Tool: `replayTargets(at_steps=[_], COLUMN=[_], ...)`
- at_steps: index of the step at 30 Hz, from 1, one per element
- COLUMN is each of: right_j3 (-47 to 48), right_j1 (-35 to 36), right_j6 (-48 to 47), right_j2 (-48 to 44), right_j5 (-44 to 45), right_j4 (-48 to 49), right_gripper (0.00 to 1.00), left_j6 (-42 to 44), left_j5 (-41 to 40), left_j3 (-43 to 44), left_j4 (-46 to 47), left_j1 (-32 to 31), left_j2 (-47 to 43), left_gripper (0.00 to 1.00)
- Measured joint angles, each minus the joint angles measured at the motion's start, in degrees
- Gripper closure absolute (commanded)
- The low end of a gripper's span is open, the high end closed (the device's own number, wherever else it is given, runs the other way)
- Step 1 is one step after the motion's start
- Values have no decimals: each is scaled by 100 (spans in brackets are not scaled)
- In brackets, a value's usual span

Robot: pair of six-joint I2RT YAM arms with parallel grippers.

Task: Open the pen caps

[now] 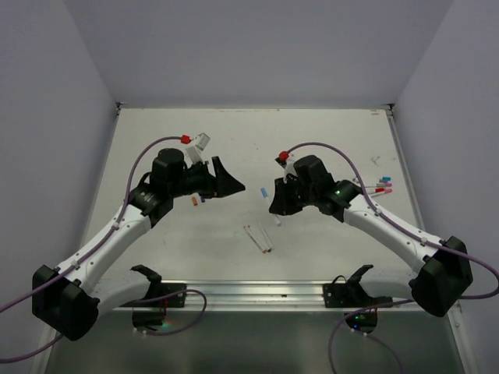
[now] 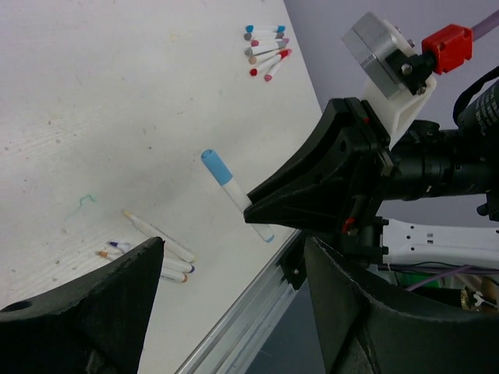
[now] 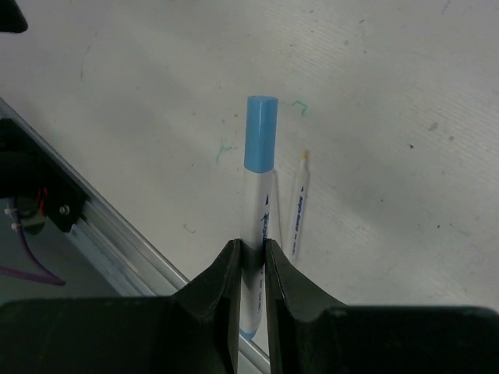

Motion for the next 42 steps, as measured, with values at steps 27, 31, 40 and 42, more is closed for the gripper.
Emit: replayTargets(at_steps=[27, 31, 40, 42], right_j3=[-833, -743, -481, -474], right_j1=[542, 542, 542, 542], right_j6=[-525, -411, -262, -236], right_j2=[-632, -223, 33, 74], right_j5=[-953, -951, -968, -968], right_j4=[1062, 1231, 1582, 1646], right_gripper=[100, 100, 100, 100], left_j6=[-688, -813, -1001, -1069], left_j5=[894, 822, 743, 745], left_j3=[-1403, -1532, -1589, -1598], left_j4=[2465, 2695, 3104, 3228], left_j1=[516, 275, 164, 157], left_j2=[433, 433, 518, 601], left_gripper=[29, 30, 30, 30])
